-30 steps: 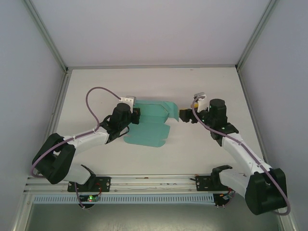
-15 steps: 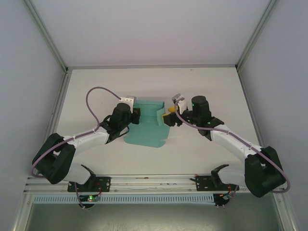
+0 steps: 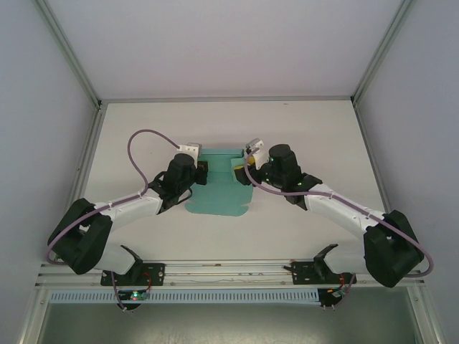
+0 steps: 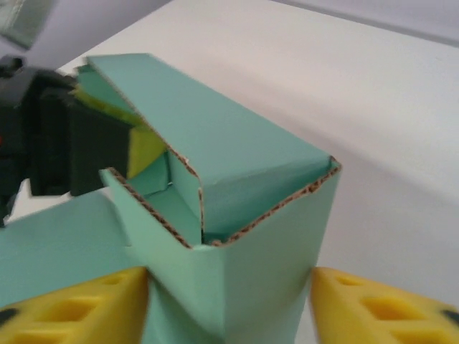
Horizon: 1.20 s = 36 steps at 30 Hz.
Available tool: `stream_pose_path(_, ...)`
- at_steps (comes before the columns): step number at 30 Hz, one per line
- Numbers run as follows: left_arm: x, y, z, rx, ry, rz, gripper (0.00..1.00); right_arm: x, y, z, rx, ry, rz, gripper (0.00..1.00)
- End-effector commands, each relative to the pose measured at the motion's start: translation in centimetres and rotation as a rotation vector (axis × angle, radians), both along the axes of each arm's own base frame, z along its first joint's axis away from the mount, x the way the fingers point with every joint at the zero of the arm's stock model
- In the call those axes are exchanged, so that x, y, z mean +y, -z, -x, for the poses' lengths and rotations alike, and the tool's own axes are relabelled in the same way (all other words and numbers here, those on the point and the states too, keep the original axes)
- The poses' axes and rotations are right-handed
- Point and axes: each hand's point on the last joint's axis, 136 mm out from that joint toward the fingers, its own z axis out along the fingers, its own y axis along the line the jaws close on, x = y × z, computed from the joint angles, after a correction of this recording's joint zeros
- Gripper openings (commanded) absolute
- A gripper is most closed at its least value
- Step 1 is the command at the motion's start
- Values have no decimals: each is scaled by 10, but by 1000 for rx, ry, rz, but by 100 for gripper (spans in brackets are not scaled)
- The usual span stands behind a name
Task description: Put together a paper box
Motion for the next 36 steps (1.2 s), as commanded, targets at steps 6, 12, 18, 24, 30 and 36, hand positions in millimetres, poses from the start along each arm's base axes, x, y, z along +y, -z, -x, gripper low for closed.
stream_pose_path(6,-8,-18,2,-24,22,33,0,-17,8,-41,-72,274,186,32)
stream_pose_path(12,-1,-17,-3,4,-47,29,0,-35,14,-59,-121,482,294,14)
stream_pose_path(18,20,-10,-7,60,-221,-26,0,-77,19,-67,-167,768,526,0)
stream_pose_path(24,56,-2,-4,110,-416,-108,0,-121,17,-67,-161,1000,666,1)
stream_pose_path(30,15,-10,-2,110,-190,-29,0,-86,26,-78,-151,774,475,13)
stream_pose_path(36,-18,-24,6,82,-9,62,0,-49,24,-72,-137,533,252,30)
